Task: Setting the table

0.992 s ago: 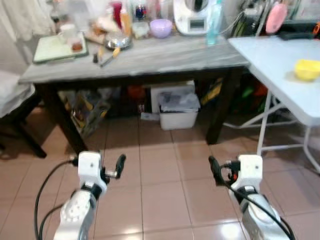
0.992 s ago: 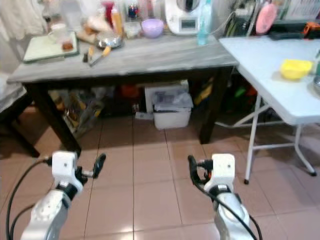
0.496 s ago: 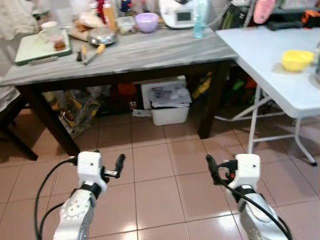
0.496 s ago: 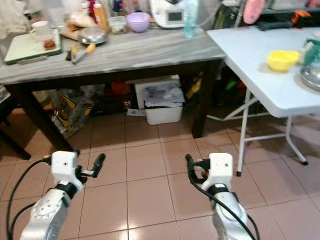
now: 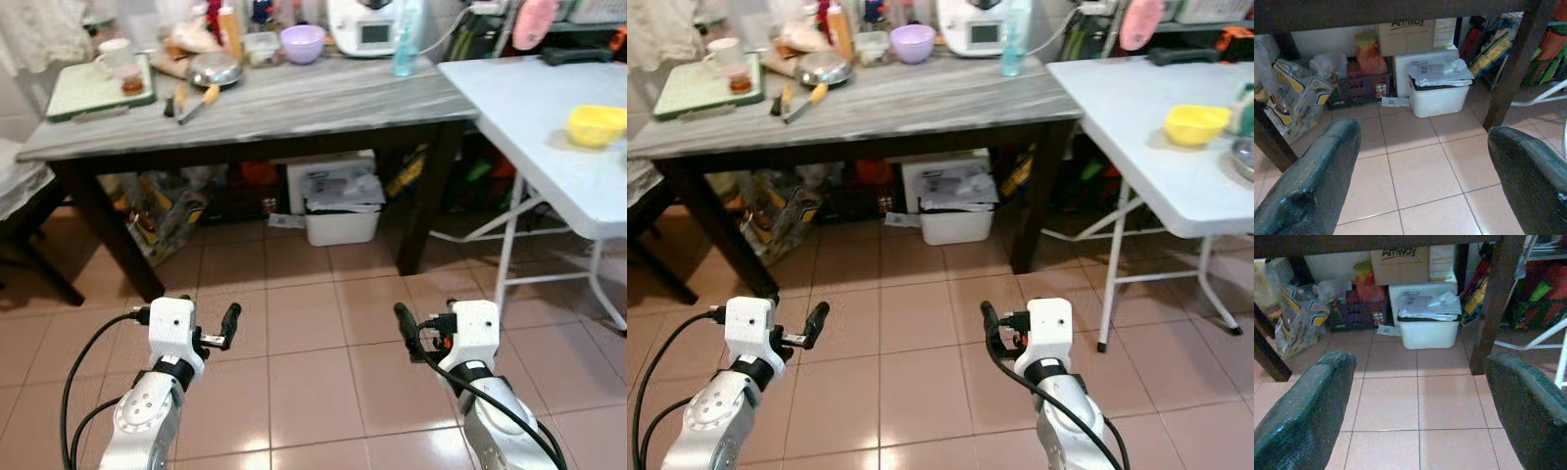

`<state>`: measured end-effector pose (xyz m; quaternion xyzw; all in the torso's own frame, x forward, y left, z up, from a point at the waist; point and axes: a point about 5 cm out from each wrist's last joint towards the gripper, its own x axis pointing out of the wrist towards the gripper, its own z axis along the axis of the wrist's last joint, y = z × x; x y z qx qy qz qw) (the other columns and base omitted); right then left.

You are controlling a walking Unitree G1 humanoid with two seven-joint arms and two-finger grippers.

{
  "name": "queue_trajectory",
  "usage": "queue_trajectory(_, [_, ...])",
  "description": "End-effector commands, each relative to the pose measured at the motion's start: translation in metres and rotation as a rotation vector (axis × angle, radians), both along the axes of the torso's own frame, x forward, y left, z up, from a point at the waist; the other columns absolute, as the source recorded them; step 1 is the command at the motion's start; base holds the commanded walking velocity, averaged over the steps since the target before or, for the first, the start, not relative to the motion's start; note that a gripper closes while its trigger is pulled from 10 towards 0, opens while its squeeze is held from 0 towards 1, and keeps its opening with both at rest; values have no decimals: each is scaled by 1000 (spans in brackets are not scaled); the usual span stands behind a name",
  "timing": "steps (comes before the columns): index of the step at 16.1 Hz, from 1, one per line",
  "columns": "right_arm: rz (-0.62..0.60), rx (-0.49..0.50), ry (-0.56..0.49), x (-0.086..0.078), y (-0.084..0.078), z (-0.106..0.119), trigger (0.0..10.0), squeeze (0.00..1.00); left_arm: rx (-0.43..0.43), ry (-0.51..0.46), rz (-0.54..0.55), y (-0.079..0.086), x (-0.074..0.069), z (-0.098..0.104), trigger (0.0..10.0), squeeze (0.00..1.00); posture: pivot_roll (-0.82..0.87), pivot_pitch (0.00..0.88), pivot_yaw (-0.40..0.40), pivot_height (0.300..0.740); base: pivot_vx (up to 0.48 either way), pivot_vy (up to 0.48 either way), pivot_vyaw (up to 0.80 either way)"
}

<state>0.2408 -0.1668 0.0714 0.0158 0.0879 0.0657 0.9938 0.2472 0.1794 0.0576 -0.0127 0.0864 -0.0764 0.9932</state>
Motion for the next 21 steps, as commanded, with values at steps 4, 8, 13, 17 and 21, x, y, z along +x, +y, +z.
queue_trajectory(4, [-5, -8, -15, 0, -2, 4, 10000, 0, 12, 3, -4, -1, 0, 1, 10000, 0, -6, 70, 34, 740, 0, -376, 794])
queue_trajectory(8, [-9, -14, -25, 0, -3, 6, 10000, 0, 13, 7, -10, -4, 1, 1, 10000, 0, -12, 75, 37, 740, 0, -438, 603])
queue_trajectory(13, [-55, -43, -69, 2, -9, 16, 10000, 0, -2, -22, -16, -7, 4, 9, 10000, 0, -16, 73, 33, 740, 0, -368, 104])
queue_trajectory(17, [-86, -42, -127, 0, -13, 43, 10000, 0, -28, -116, -11, -1, 5, 41, 10000, 0, -22, 71, 27, 740, 0, 0, 0])
queue_trajectory(21, [-94, -122, -132, -8, -21, 54, 10000, 0, -34, -116, -21, 3, -10, 50, 10000, 0, -37, 76, 30, 740, 0, 0, 0])
